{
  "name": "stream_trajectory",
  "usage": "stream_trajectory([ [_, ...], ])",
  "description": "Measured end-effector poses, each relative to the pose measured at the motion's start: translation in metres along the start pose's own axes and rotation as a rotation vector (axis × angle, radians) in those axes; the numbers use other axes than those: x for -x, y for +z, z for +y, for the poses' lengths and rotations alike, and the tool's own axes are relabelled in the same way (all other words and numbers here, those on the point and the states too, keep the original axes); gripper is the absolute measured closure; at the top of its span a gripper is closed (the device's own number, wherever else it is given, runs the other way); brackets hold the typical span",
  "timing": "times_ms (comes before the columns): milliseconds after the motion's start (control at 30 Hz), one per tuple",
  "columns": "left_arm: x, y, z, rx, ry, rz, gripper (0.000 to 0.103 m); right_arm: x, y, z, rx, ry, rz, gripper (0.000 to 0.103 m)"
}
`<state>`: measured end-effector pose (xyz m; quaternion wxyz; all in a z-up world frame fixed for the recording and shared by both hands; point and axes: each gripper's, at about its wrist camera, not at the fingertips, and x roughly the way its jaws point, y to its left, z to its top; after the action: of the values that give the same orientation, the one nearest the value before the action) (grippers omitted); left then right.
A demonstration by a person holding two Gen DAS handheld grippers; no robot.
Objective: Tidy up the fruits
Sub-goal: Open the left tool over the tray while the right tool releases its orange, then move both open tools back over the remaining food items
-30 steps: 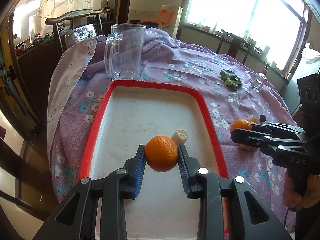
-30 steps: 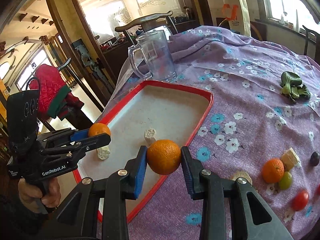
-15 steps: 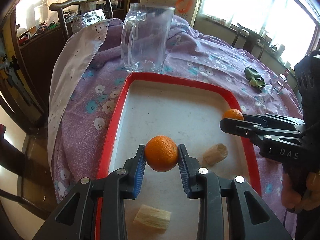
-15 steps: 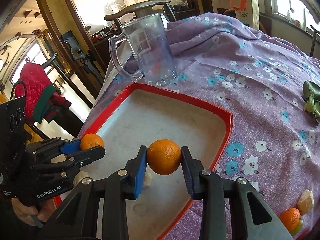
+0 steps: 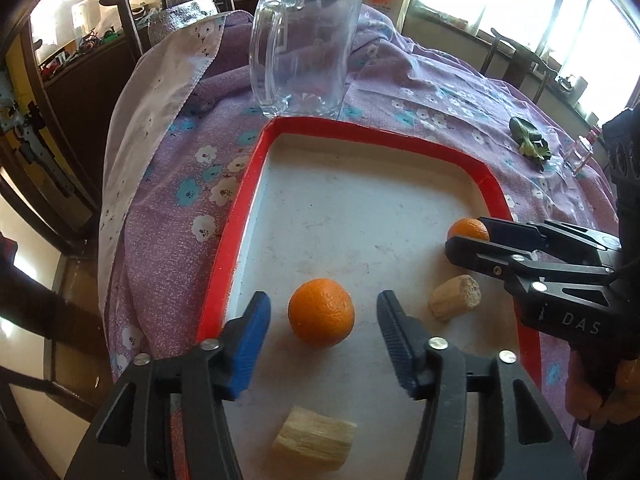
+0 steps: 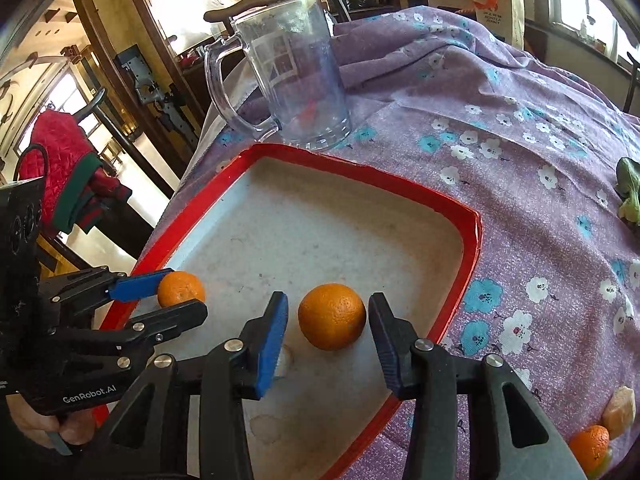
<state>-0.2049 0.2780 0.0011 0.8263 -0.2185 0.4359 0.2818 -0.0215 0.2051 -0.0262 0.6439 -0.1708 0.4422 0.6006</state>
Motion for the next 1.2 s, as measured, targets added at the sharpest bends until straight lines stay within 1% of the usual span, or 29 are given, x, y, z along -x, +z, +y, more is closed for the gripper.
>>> stream_trajectory([
  [33,0.003,-0.002,-0.002,-0.005,0.009,-0.007,0.04,0.004,-0.001,0.001,0.002,-0.001,-0.007,0.049],
  [133,0.009,-0.006,-0.006,-0.009,0.013,-0.014,0.04,0.016,-0.002,0.004,0.012,0.001,-0.018,0.049],
  [233,0.018,-0.011,-0.009,-0.013,0.021,-0.029,0.04,0.033,-0.008,0.007,0.025,-0.006,-0.042,0.047],
  [300,0.024,-0.015,-0.011,-0.013,0.02,-0.038,0.04,0.044,-0.013,0.008,0.027,-0.008,-0.058,0.043],
  [467,0.039,-0.022,-0.017,-0.023,0.01,-0.051,0.04,0.071,-0.028,0.007,0.031,-0.009,-0.088,0.043],
  [733,0.063,-0.031,-0.034,-0.049,-0.011,-0.083,0.04,0.101,-0.053,0.001,0.017,-0.02,-0.112,0.043],
  [967,0.079,-0.039,-0.06,-0.096,-0.058,-0.105,0.04,0.131,-0.08,-0.017,-0.024,-0.047,-0.147,0.043],
  [1200,0.084,-0.046,-0.087,-0.148,-0.122,-0.102,0.04,0.162,-0.112,-0.044,-0.072,-0.106,-0.168,0.043],
])
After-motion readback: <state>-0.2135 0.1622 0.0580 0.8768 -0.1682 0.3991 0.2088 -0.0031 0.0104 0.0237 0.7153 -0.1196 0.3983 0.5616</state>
